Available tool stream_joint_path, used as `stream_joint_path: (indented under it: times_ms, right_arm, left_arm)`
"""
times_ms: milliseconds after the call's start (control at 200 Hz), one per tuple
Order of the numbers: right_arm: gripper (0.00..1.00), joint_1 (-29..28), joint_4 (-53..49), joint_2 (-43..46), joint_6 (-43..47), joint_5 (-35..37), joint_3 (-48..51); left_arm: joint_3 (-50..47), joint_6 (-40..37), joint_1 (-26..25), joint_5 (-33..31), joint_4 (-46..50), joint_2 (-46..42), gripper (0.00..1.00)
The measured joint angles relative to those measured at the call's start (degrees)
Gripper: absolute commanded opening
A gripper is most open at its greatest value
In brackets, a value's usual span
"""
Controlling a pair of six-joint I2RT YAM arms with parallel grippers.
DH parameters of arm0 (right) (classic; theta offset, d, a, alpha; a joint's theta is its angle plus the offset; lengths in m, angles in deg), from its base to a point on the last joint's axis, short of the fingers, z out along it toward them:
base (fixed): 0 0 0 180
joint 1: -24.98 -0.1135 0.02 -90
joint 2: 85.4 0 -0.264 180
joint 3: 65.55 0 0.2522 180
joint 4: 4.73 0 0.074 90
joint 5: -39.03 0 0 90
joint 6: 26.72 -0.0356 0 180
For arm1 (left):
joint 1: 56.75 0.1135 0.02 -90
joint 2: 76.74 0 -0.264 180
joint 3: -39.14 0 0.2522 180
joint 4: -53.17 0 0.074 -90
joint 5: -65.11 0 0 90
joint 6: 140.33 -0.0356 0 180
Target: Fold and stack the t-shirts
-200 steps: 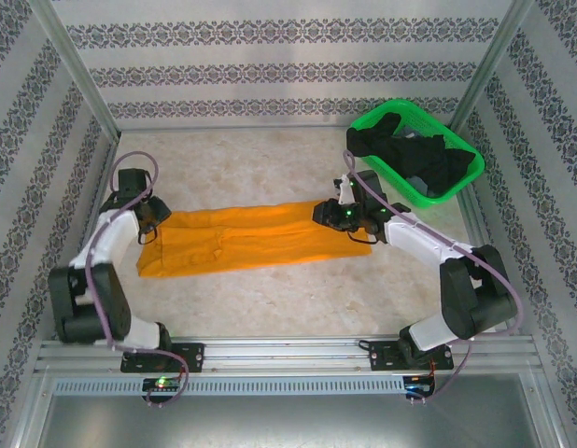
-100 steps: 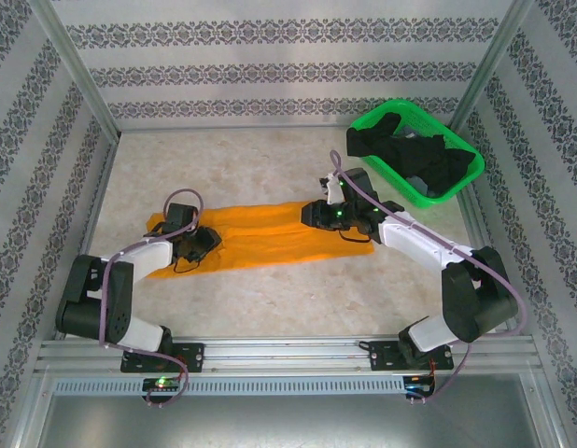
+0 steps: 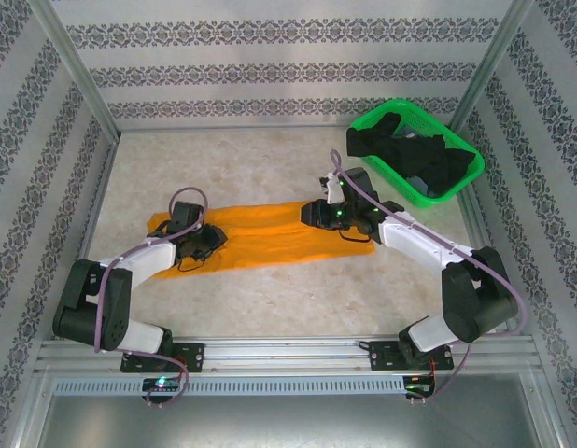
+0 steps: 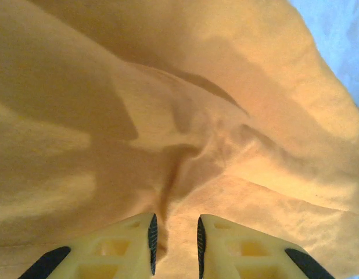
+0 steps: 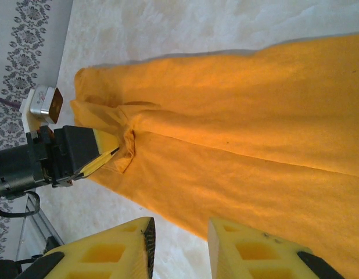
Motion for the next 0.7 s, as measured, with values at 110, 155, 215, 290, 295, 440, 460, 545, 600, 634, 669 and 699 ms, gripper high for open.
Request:
stream_joint_path:
  times_ms: [110, 155, 215, 290, 295, 440, 460, 545, 600, 634, 669, 699]
  right_arm:
    - [0.32, 0.00, 0.20, 0.00, 0.00, -0.09, 0.00]
    - [0.32, 0.00, 0.20, 0.00, 0.00, -0.24, 0.00]
    - [0.32, 0.00, 0.22, 0.00, 0.00, -0.39, 0.00]
    - [0.32, 0.02, 0.22, 0.00, -0.02, -0.55, 0.00]
    - [0.32, 0.02, 0.22, 0.00, 0.00, -0.57, 0.00]
    - [0.32, 0.02, 0.63, 0.00, -0.04, -0.87, 0.00]
    - [0.32, 0.02, 0.68, 0.00, -0.07, -0.90, 0.00]
    - [0.32, 0.02, 0.94, 0.00, -0.26, -1.03, 0.00]
    - [0.32, 0.02, 1.16, 0.00, -0.46, -1.07, 0.00]
    - [0.32, 0.02, 1.25, 0.00, -0.55, -1.07, 0.00]
    - [0.32, 0.02, 1.27, 0.00, -0.68, -1.07, 0.00]
    - [0.32, 0.02, 1.27, 0.00, -0.81, -1.07, 0.00]
  left_arm:
    - [0.11, 0.26, -0.61, 0.02, 0.59, 0.07, 0.27]
    - [0.11, 0.39, -0.72, 0.02, 0.81, 0.11, 0.27]
    - [0.11, 0.44, -0.79, 0.02, 1.14, 0.11, 0.27]
    - [0.11, 0.44, -0.79, 0.00, 1.40, 0.11, 0.28]
    - [0.11, 0.42, -0.79, 0.00, 1.42, 0.11, 0.28]
    - [0.11, 0.44, -1.07, -0.02, 1.51, 0.11, 0.28]
    - [0.11, 0.44, -1.16, 0.02, 1.51, 0.11, 0.28]
    - [0.11, 0.68, -2.16, 0.00, 1.51, 0.11, 0.28]
    - [0.11, 1.01, -2.75, 0.02, 1.49, 0.11, 0.28]
    - [0.09, 1.27, -3.13, 0.04, 1.49, 0.11, 0.28]
    - [0.04, 1.46, -3.48, 0.04, 1.44, 0.11, 0.28]
    - [0.04, 1.62, -3.76, 0.02, 1.44, 0.15, 0.28]
